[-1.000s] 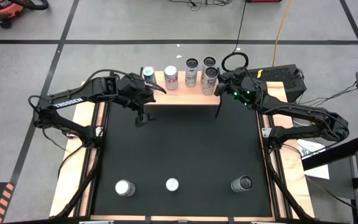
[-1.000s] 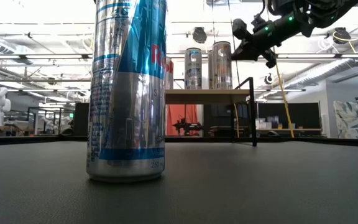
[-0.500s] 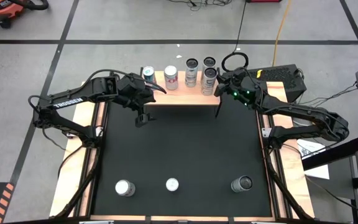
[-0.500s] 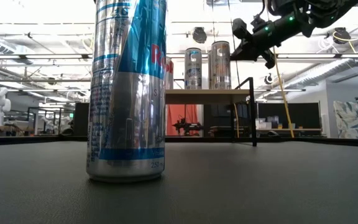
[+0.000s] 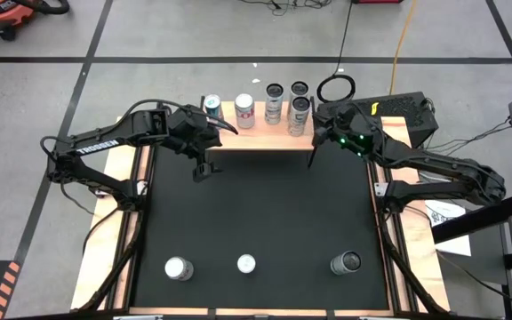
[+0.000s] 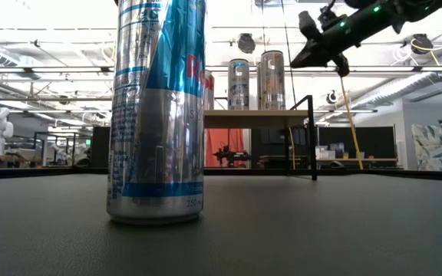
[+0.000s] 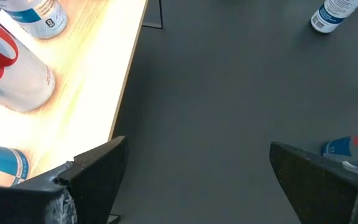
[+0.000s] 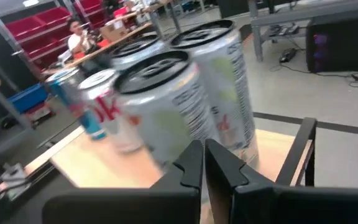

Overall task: Place canned beverage on shelf
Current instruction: Put the white blue soda can on the shelf aligned with the other white blue soda can

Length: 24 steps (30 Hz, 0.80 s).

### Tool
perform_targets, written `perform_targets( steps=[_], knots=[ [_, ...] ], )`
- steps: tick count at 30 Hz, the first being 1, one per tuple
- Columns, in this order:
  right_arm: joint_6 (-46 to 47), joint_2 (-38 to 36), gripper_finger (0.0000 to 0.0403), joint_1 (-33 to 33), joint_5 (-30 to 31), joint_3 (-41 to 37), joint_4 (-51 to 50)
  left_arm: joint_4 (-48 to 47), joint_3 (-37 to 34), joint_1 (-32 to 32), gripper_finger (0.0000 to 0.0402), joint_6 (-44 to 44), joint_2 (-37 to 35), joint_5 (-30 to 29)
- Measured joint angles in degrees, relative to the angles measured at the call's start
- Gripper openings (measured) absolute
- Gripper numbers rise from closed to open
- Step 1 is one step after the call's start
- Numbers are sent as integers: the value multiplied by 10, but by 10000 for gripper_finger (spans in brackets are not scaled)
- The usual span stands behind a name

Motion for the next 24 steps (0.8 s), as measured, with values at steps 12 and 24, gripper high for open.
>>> perform_targets(
  steps=[12, 24],
  knots=[
    [-19, -75, 0, 40, -135, 0, -36, 49, 0, 0, 393, 0, 0, 0],
    [-13, -90, 0, 40, -140, 0, -37, 84, 0, 0, 393, 0, 0, 0]
  ],
)
